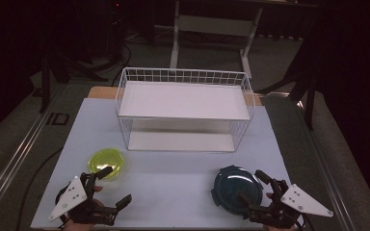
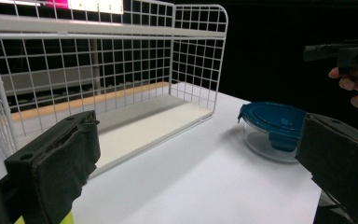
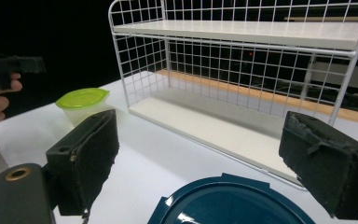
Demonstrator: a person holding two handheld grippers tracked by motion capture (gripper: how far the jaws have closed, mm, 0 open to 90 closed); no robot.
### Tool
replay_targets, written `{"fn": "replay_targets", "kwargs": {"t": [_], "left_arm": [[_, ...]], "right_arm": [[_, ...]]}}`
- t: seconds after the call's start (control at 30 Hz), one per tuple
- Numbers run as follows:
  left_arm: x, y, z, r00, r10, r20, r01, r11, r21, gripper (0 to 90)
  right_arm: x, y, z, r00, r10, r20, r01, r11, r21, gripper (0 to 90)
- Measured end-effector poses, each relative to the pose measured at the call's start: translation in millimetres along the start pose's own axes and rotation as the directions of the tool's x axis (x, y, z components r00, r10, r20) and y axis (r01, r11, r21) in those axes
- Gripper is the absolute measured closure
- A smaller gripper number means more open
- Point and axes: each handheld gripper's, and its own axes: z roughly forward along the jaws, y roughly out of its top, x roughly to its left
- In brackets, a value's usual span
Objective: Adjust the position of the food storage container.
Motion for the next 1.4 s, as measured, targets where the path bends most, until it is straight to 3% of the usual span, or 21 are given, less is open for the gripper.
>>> {"fn": "replay_targets", "kwargs": {"t": [0.17,0.23,0.37,0.4,0.53,0.6,0.67,0.8,0.93,0.97,1.07,1.2,1.23,1.4], "left_arm": [[0.2,-0.7,0.8,1.0,-0.003,0.005,0.003,1.0,-0.003,0.0],[0.1,-0.5,1.6,0.9999,0.002,0.01,-0.002,1.0,-0.001,0.0],[-1.1,-1.6,3.3,0.9998,0.008,0.016,-0.009,0.9999,0.006,0.0],[-1.4,-1.7,3.4,0.9998,0.007,0.019,-0.007,1.0,0.006,0.0],[-2.1,-1.6,3.6,0.9997,0.009,0.022,-0.009,1.0,0.002,0.0],[-2.8,-1.6,4.0,0.9996,0.01,0.027,-0.01,0.9999,0.004,0.0],[-2.8,-1.8,4.4,0.9995,0.012,0.028,-0.012,0.9999,0.006,0.0],[-3.7,-3.0,6.5,0.9993,0.005,0.038,-0.006,0.9999,0.01,0.0],[-4.2,-3.7,7.6,0.9992,0.005,0.041,-0.005,0.9999,0.013,0.0],[-4.1,-4.1,8.1,0.9991,0.004,0.043,-0.005,0.9999,0.016,0.0],[-3.8,-4.6,9.0,0.9989,0.0,0.047,0.0,0.9998,0.017,0.0],[-3.7,-4.9,9.4,0.9989,-0.001,0.047,0.001,0.9998,0.018,0.0],[-3.3,-5.3,9.9,0.9988,-0.001,0.048,0.0,0.9998,0.022,0.0],[-3.5,-5.2,10.0,0.9988,-0.001,0.048,0.0,0.9998,0.021,0.0]], "right_arm": [[5.3,6.0,0.2,0.9998,-0.022,0.0,0.022,1.0,0.015,11.3],[7.3,12.2,-2.3,0.9991,-0.007,-0.041,0.007,1.0,0.002,10.9],[8.2,23.6,-5.5,0.9984,-0.027,-0.049,0.026,1.0,-0.006,10.8],[5.6,30.5,-8.8,0.9981,-0.049,-0.037,0.048,0.999,-0.009,10.6],[-4.2,37.7,-14.0,0.9982,-0.056,-0.02,0.056,0.998,0.002,10.6],[-20.2,41.3,-17.3,0.9989,-0.034,-0.031,0.036,0.997,0.062,13.9],[-23.9,40.9,-18.1,0.9991,-0.032,-0.027,0.034,0.997,0.074,14.1],[-39.4,31.3,-19.8,0.9997,-0.018,-0.019,0.02,0.992,0.127,22.9],[-45.4,22.5,-21.0,0.9999,-0.013,-0.009,0.014,0.988,0.154,31.8],[-49.5,16.5,-22.4,1.0,-0.005,-0.005,0.006,0.986,0.165,38.9],[-55.7,8.3,-24.2,0.9996,0.019,-0.022,-0.014,0.98,0.198,47.1],[-58.9,2.4,-25.5,0.9993,0.027,-0.024,-0.021,0.974,0.225,50.6],[-63.0,-7.4,-29.2,0.999,0.04,-0.019,-0.034,0.968,0.25,57.1],[-69.1,-20.8,-35.3,0.9981,0.061,-0.006,-0.058,0.96,0.274,65.8]]}}
